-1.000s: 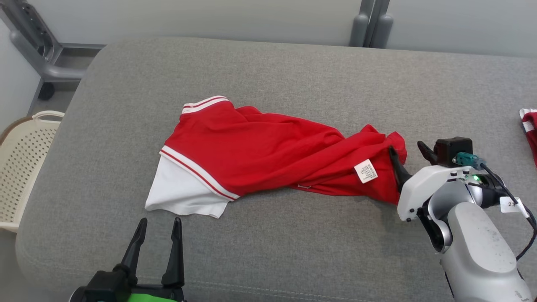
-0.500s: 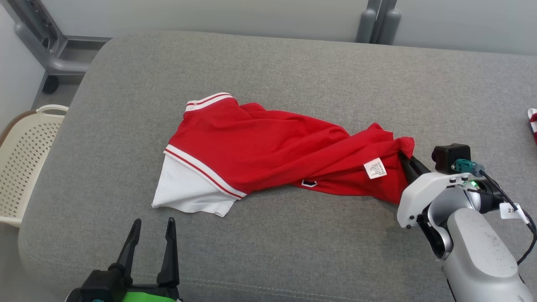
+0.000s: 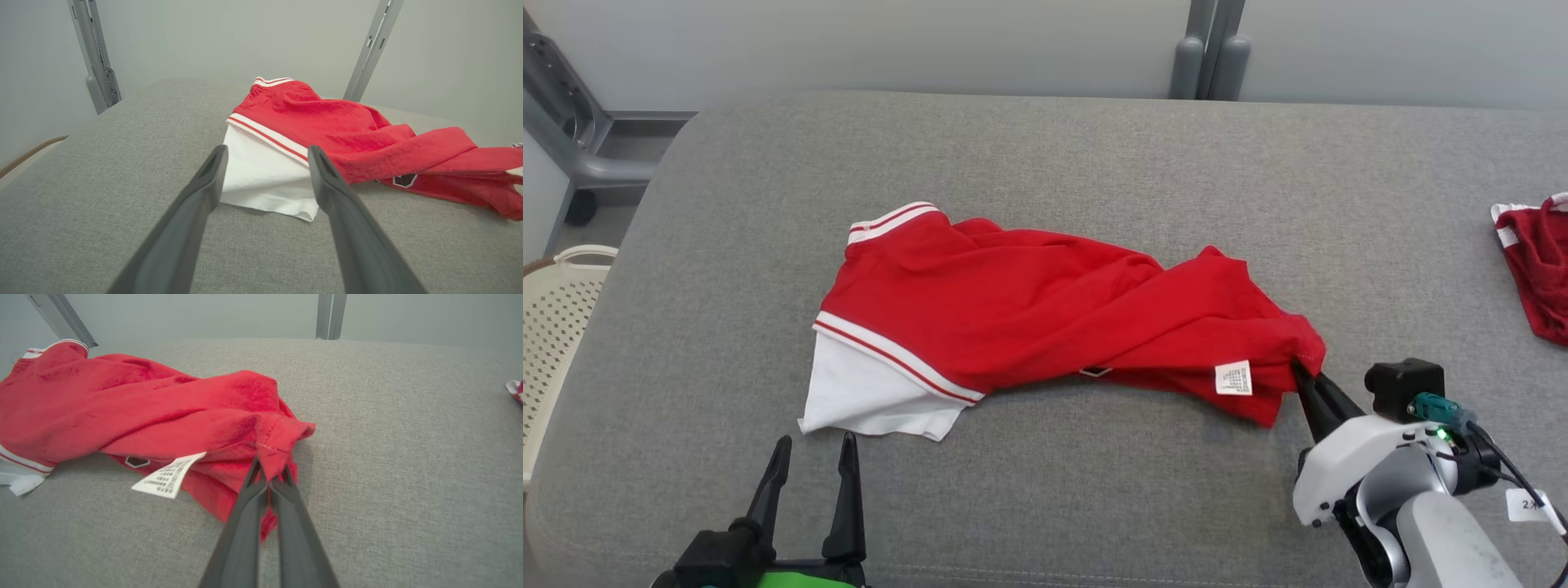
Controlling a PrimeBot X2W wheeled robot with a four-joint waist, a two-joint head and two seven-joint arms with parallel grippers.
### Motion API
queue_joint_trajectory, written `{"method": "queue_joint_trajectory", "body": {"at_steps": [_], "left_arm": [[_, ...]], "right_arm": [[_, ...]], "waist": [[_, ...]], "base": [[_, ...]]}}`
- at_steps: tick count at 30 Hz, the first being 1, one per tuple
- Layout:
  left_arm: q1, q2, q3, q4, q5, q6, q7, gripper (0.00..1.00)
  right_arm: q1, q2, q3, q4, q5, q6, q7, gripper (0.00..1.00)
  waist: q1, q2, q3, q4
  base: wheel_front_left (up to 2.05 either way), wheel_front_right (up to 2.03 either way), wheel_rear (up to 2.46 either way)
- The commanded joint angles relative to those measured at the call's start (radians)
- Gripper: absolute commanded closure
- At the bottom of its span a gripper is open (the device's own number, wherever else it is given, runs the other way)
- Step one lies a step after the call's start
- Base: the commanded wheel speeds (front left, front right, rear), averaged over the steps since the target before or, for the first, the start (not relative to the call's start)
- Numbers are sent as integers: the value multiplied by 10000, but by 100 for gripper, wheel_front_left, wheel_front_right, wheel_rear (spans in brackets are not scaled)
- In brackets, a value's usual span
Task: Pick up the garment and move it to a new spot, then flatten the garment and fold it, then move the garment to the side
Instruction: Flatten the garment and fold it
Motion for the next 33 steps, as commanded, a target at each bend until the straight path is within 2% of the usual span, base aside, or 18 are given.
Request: {"method": "queue_joint_trajectory", "body": {"at_steps": [1, 9, 10, 12, 13, 14, 15, 22, 33], "left_arm": [[-35, -2, 43, 37, 35, -22, -7, 0], [-182, -12, 47, 200, 83, -78, -8, 0], [-189, -11, 47, 218, 93, -81, -8, 0], [-180, -12, 47, 270, 96, -81, -8, 0], [-168, -11, 55, 294, 94, -86, -7, 0], [-151, -12, 59, 330, 92, -88, -7, 0], [-139, -12, 57, 354, 95, -93, -8, 0], [60, -12, 153, 467, 177, -22, -7, 0], [347, -9, 489, 1035, 34, 349, -8, 0]], "right_arm": [[352, 14, -34, -257, 86, -12, 117, 100], [1516, 224, -76, -756, -111, -12, 539, 100], [1566, 244, -68, -723, -153, -12, 581, 91], [1690, 285, -24, -631, -219, -12, 637, 63], [1739, 302, -34, -578, -235, -12, 646, 55], [1779, 313, -25, -487, -275, -12, 694, 24], [1835, 314, -20, -373, -337, -12, 777, 0], [2153, 409, -429, -242, -508, -12, 606, 0], [2260, 603, -1443, -953, -612, -12, -787, 0]], "waist": [[0, -1, -79, -142], [0, -1, -176, -269], [0, -1, -191, -265], [0, -1, -232, -245], [0, -1, -255, -233], [0, -1, -281, -217], [0, -1, -313, -197], [0, -1, -562, -117], [0, -1, -1132, -234]], "base": [[0, 0, 0], [0, 0, 0], [0, 0, 0], [0, 0, 0], [0, 0, 0], [0, 0, 0], [0, 0, 0], [0, 0, 0], [0, 0, 0]]}}
